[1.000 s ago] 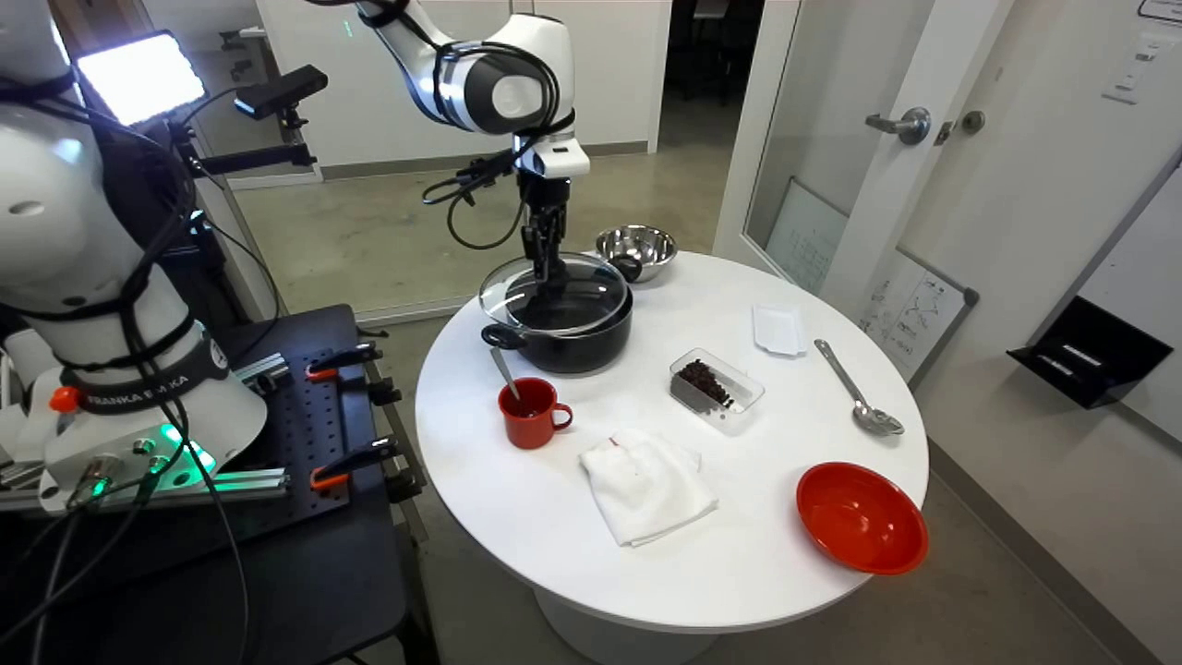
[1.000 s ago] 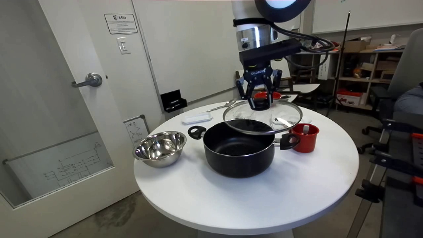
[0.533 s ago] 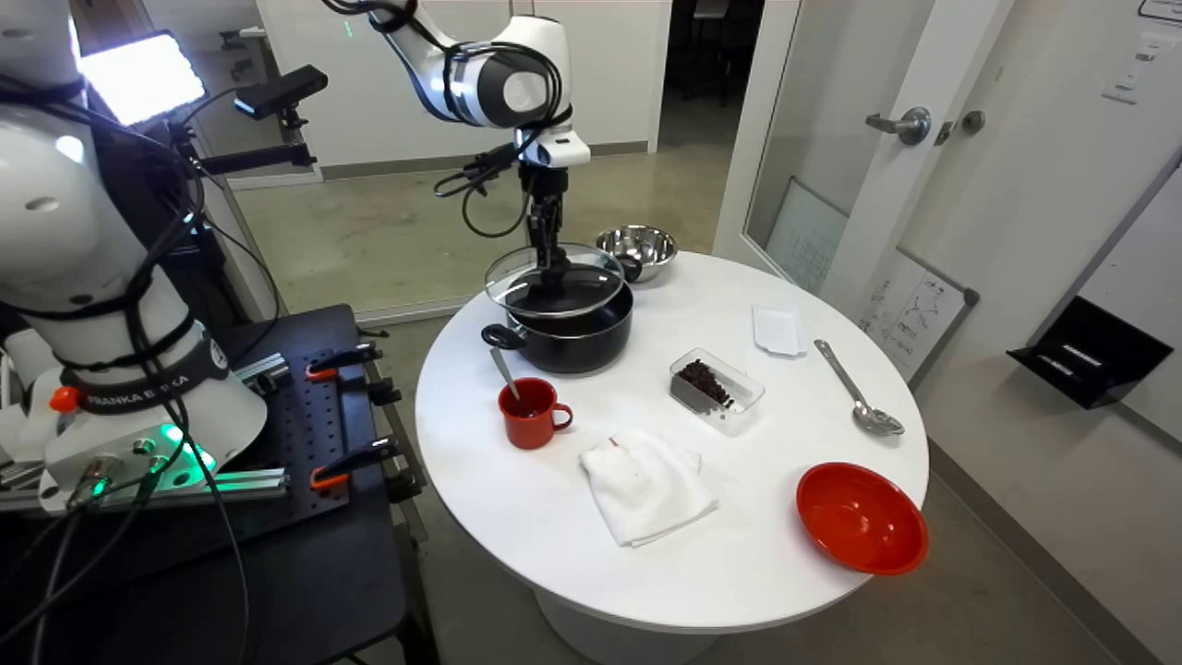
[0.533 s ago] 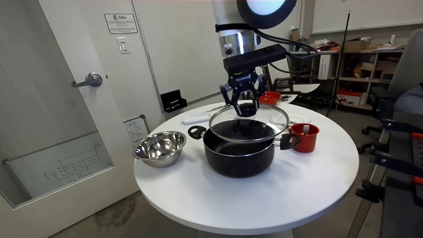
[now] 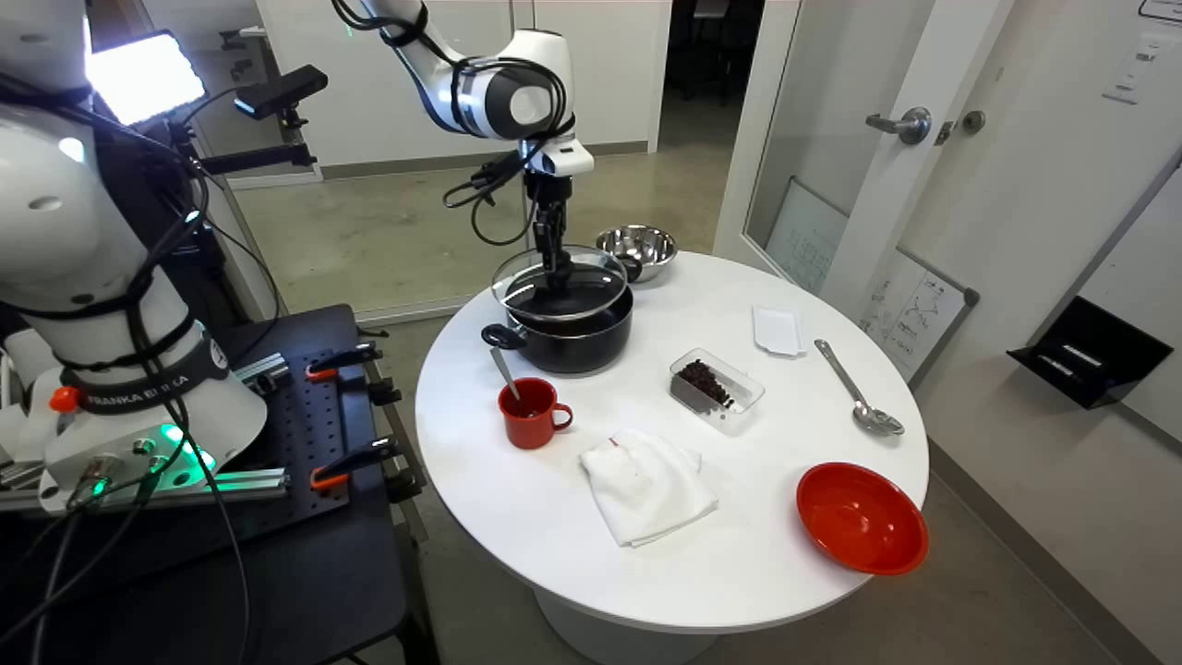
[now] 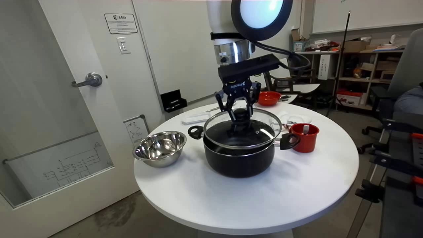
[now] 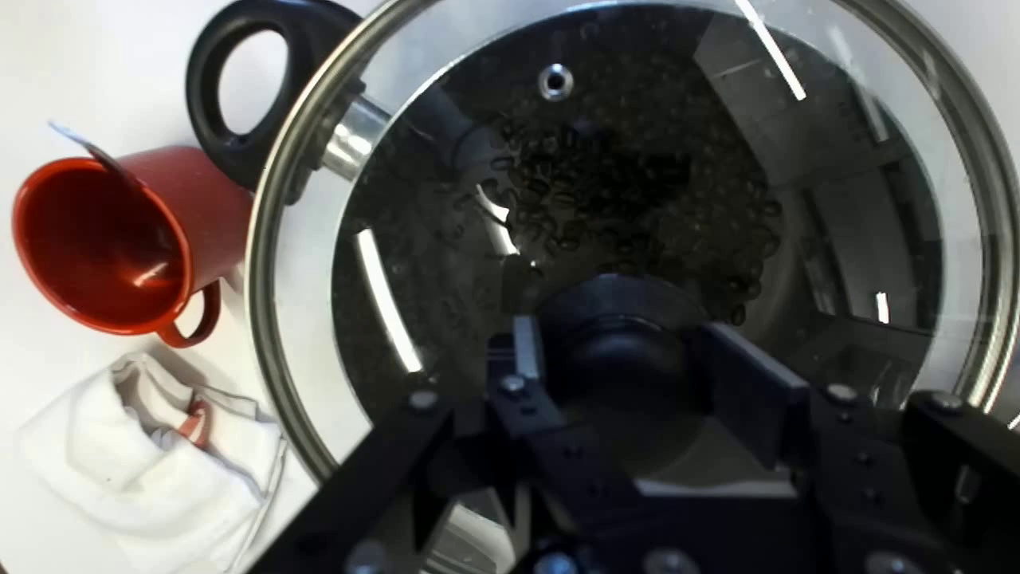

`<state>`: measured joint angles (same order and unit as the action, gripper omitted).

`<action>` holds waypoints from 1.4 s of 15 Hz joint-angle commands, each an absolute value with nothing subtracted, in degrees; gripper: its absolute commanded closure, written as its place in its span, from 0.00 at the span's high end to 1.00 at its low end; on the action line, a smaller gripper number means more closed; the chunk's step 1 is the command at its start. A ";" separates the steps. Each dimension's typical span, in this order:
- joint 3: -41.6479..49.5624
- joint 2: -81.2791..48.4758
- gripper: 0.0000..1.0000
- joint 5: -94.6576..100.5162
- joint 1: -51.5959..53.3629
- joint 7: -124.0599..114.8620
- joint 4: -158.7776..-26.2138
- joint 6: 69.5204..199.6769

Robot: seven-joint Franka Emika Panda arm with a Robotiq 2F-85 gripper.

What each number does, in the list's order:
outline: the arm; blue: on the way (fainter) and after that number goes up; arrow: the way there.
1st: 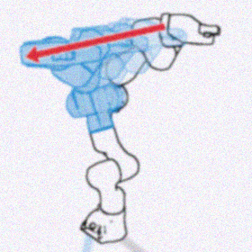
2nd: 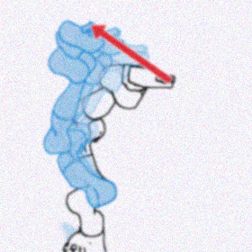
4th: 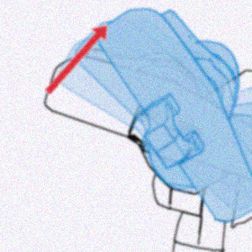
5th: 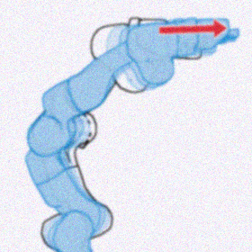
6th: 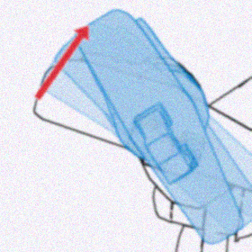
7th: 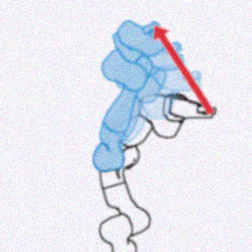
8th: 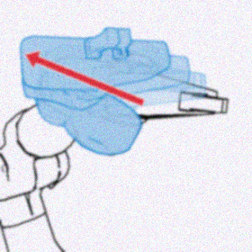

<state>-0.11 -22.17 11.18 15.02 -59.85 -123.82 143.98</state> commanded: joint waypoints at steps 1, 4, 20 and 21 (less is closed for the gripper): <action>0.61 -22.82 0.26 11.36 15.76 -60.30 -122.85 146.23; 0.98 -23.29 0.26 11.43 16.08 -60.40 -122.83 146.95; 2.03 -26.49 0.26 11.78 17.53 -60.51 -121.19 148.34; 2.26 -26.64 0.26 11.65 17.46 -60.41 -120.83 148.07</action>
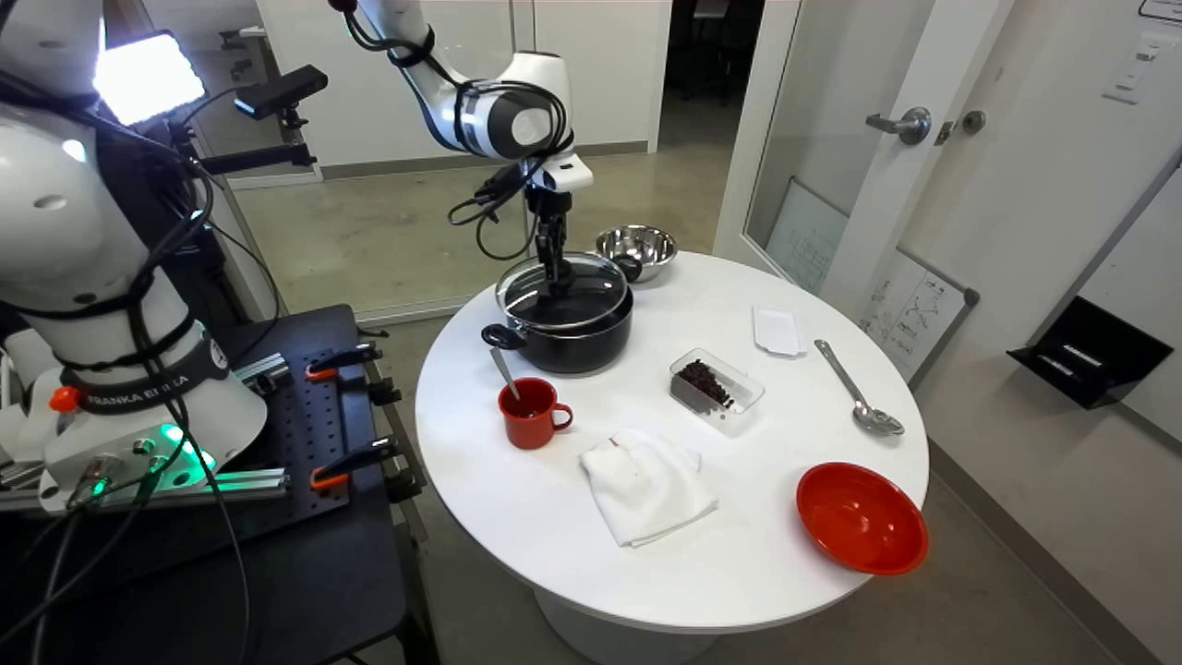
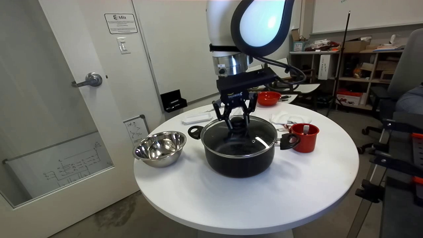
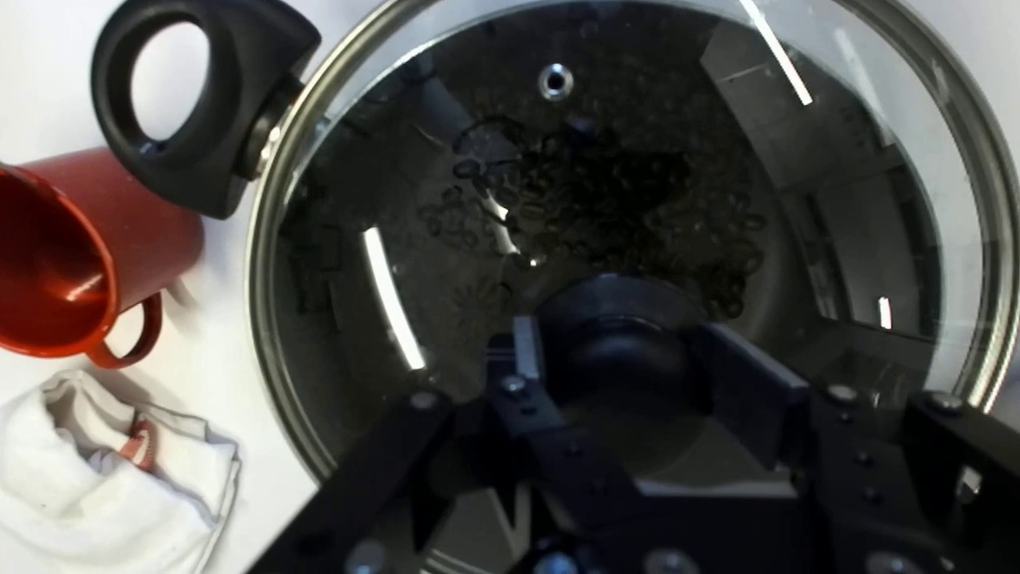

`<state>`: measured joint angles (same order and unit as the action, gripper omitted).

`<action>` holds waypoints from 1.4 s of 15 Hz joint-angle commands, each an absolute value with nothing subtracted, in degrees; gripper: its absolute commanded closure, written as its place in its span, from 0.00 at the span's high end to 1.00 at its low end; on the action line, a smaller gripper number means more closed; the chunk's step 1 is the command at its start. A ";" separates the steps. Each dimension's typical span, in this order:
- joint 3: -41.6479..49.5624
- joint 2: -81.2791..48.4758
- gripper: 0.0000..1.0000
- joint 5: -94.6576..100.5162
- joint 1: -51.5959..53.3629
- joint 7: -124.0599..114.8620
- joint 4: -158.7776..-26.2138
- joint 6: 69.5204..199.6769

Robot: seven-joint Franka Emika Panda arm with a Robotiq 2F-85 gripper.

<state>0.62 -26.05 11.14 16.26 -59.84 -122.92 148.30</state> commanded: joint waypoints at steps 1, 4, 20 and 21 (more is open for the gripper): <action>2.59 -26.65 0.26 11.58 17.41 -60.38 -120.55 147.87; 3.46 -26.62 0.26 11.37 17.13 -60.25 -119.71 147.48; 2.79 -30.27 0.26 9.31 16.39 -58.21 -116.12 145.51; 2.63 -30.37 0.26 9.18 16.33 -57.96 -115.98 145.46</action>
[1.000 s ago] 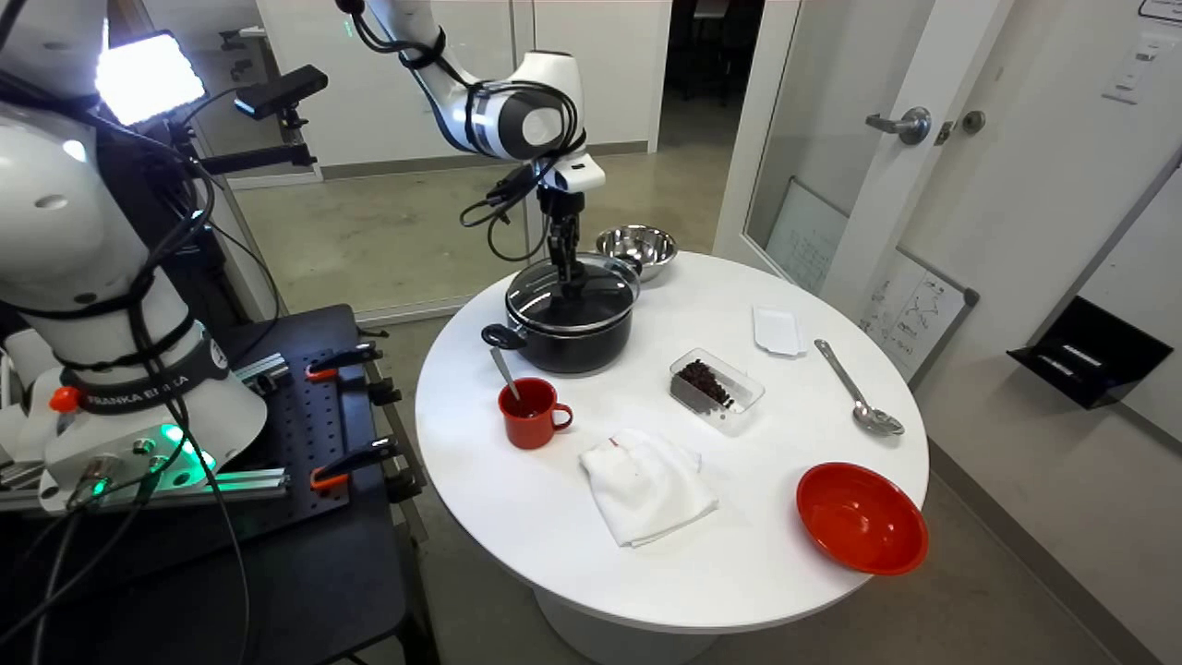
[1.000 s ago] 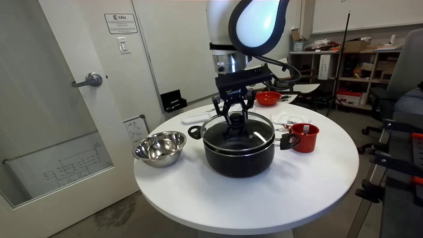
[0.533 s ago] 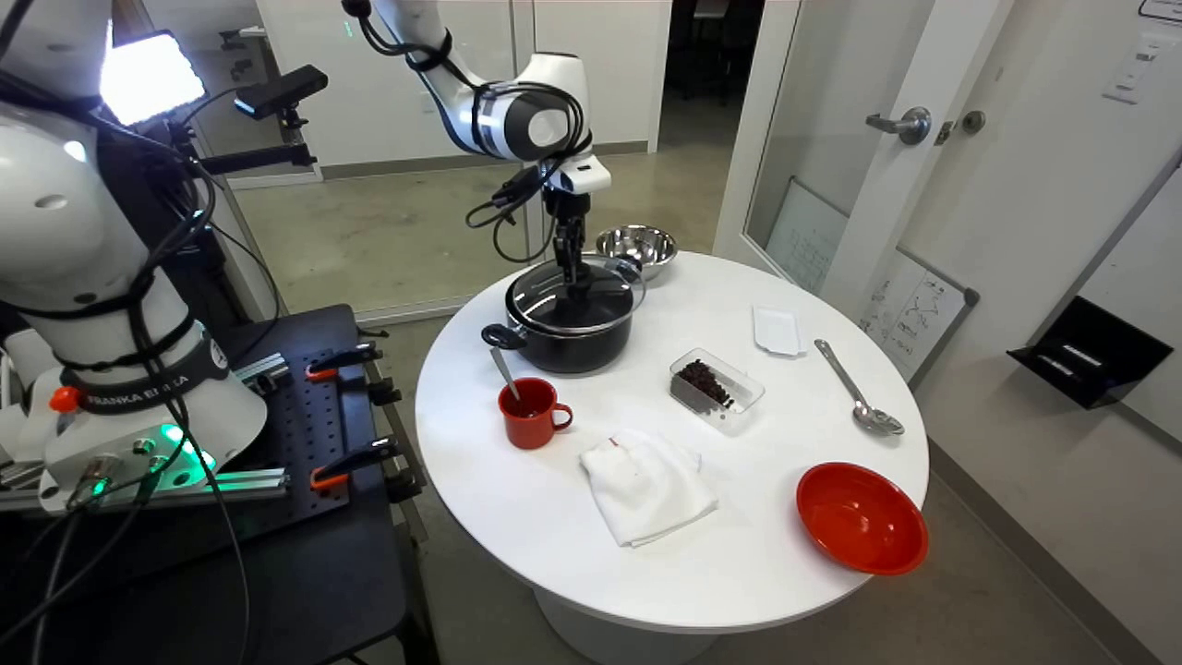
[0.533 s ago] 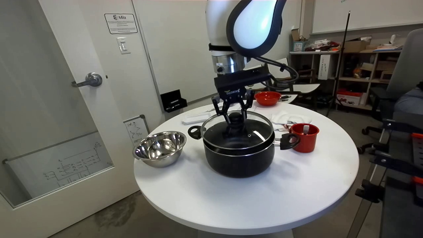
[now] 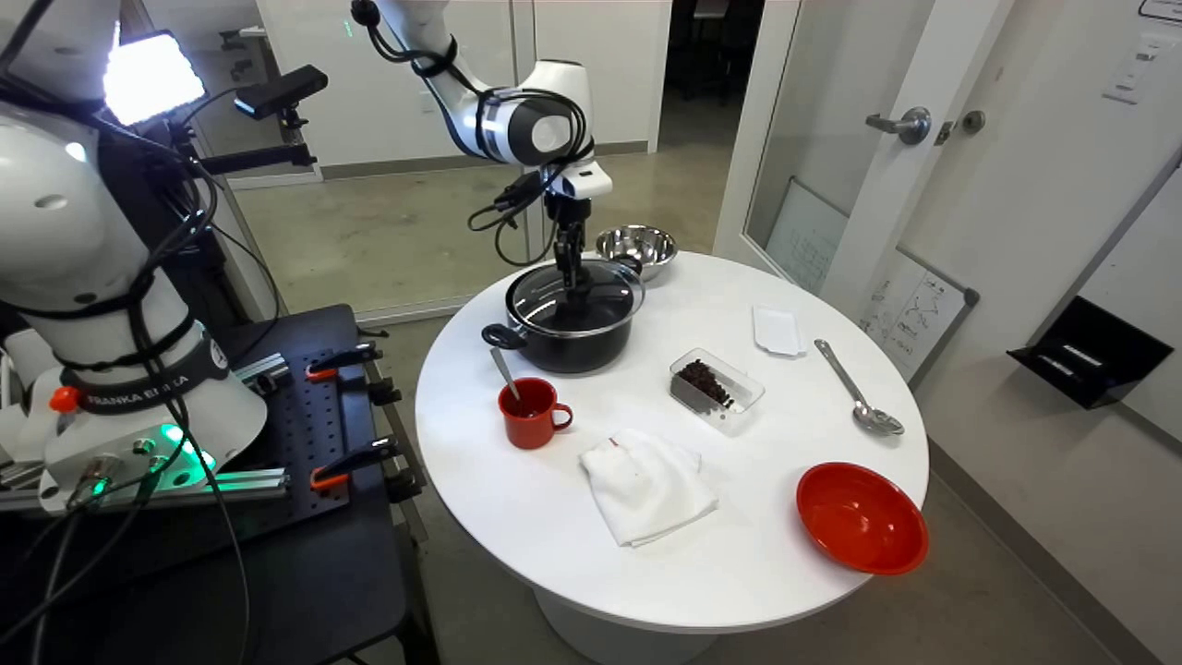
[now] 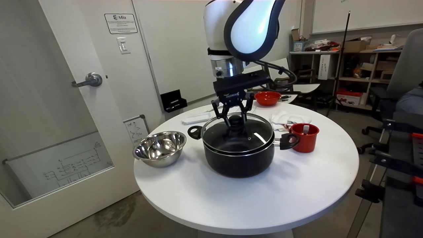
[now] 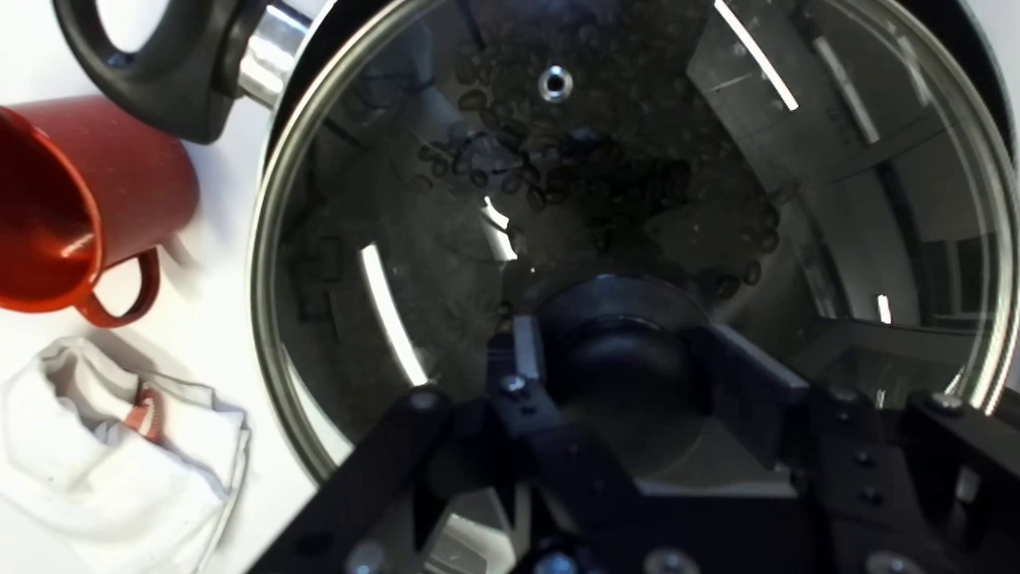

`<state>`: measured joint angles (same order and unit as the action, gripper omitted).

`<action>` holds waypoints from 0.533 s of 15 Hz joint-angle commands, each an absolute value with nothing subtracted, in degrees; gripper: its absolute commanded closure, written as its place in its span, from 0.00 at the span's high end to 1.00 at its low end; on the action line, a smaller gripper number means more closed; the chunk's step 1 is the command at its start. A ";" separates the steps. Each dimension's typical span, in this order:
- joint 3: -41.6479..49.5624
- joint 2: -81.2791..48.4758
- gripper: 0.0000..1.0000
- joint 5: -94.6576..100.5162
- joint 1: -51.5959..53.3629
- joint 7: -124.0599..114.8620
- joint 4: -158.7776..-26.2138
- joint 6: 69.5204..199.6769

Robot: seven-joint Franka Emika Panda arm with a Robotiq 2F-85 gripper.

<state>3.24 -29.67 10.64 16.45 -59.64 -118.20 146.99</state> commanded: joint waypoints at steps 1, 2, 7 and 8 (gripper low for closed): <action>2.44 -30.52 0.26 9.07 16.26 -57.63 -115.79 145.31; 2.13 -30.71 0.26 8.83 16.14 -57.19 -115.54 145.09; 0.27 -31.38 0.26 6.56 15.14 -54.11 -114.25 142.69; 0.10 -31.49 0.26 6.05 15.06 -53.43 -113.85 141.70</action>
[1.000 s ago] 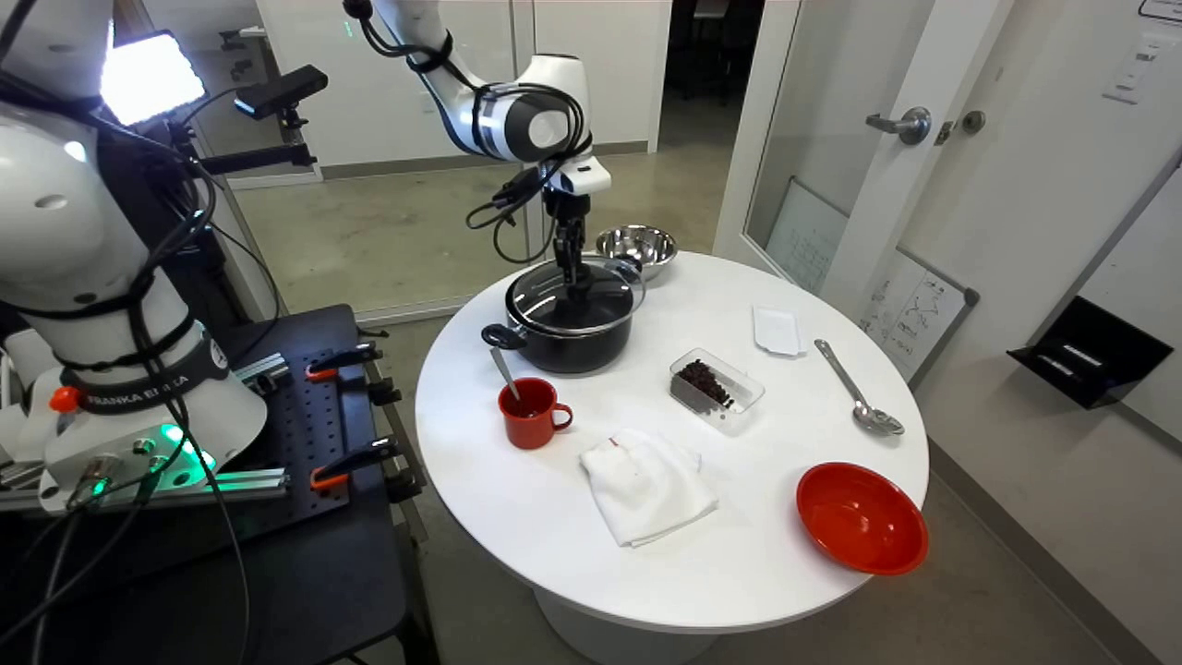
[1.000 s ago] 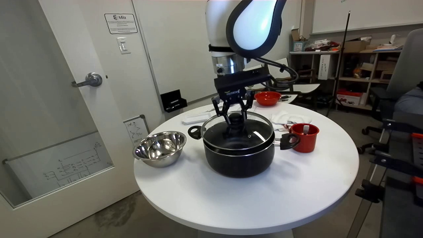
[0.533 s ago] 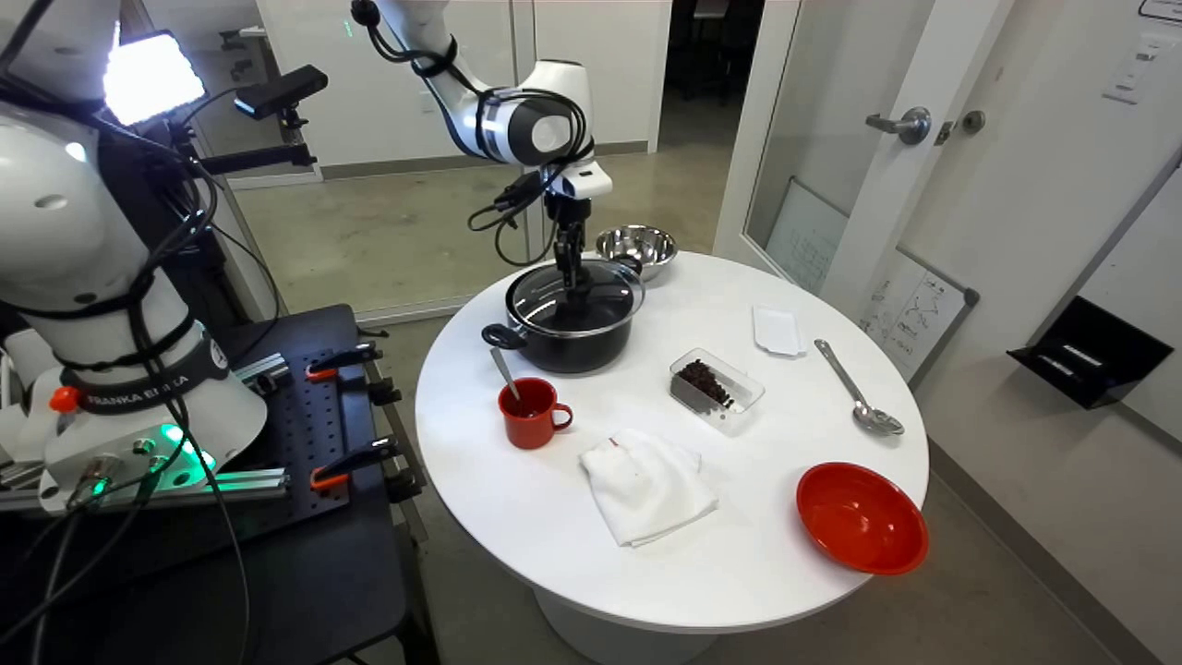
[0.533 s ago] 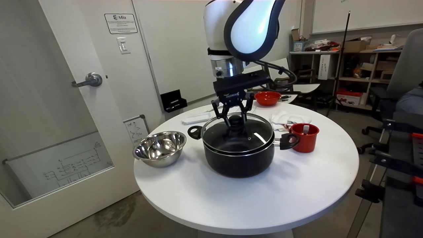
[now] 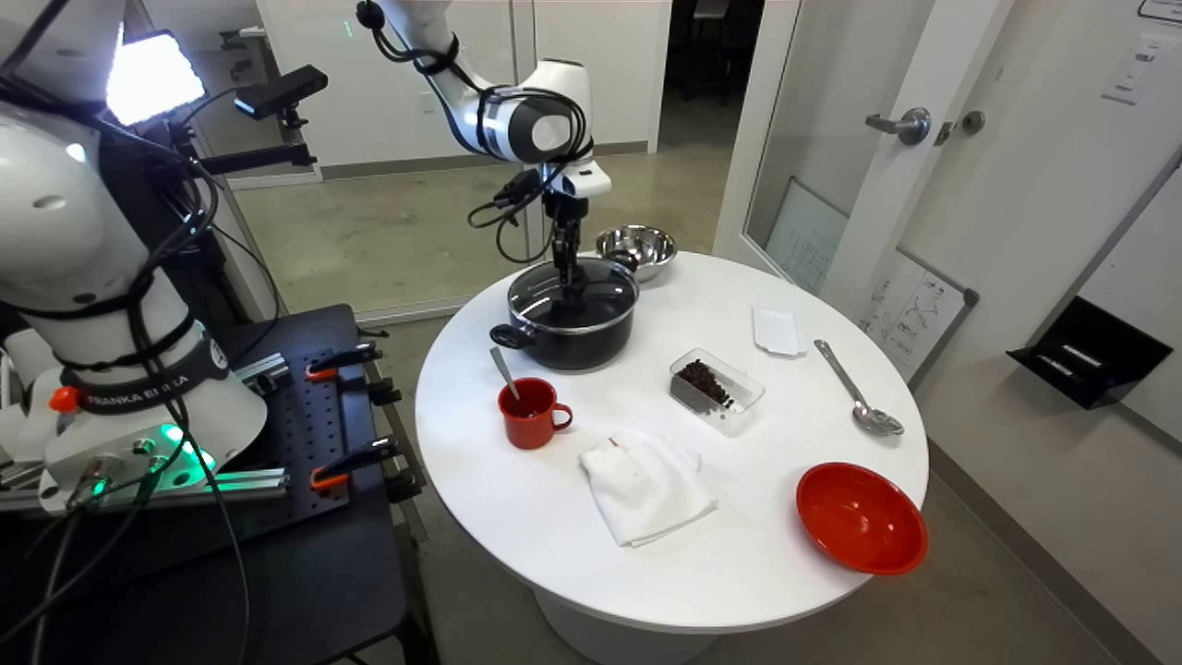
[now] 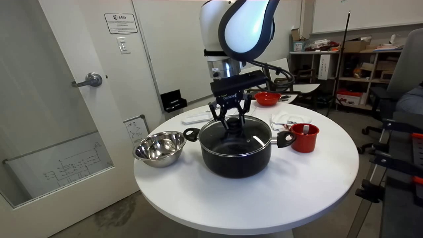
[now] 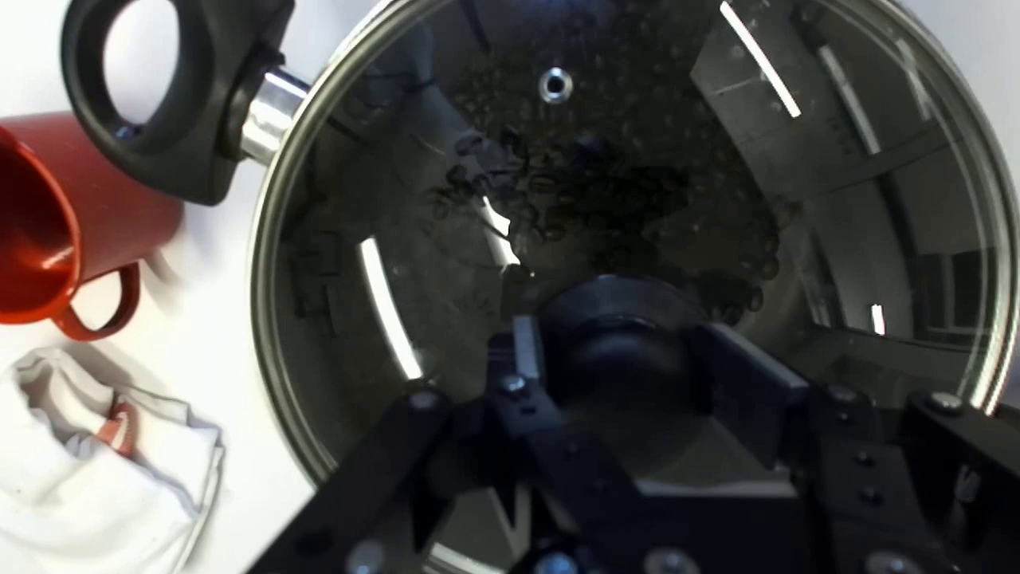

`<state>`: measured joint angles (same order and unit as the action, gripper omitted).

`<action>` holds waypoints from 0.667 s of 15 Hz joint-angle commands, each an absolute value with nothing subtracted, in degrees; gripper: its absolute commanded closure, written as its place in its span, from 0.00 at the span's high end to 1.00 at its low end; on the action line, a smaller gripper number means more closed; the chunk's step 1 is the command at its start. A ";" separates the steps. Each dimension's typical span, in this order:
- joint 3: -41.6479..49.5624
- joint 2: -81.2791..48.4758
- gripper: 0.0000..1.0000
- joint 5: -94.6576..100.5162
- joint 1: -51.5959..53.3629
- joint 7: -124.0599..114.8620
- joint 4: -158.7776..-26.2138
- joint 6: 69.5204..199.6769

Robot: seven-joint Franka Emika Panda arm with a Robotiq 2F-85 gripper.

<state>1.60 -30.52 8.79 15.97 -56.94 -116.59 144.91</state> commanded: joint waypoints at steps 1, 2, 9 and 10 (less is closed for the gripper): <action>-0.07 -31.62 0.26 5.53 14.93 -52.75 -113.48 141.07; -0.34 -31.77 0.26 4.98 14.71 -52.04 -113.11 140.40; -0.08 -32.29 0.26 4.16 15.02 -49.86 -112.99 142.18; -0.27 -32.33 0.26 4.03 14.90 -49.33 -113.00 142.33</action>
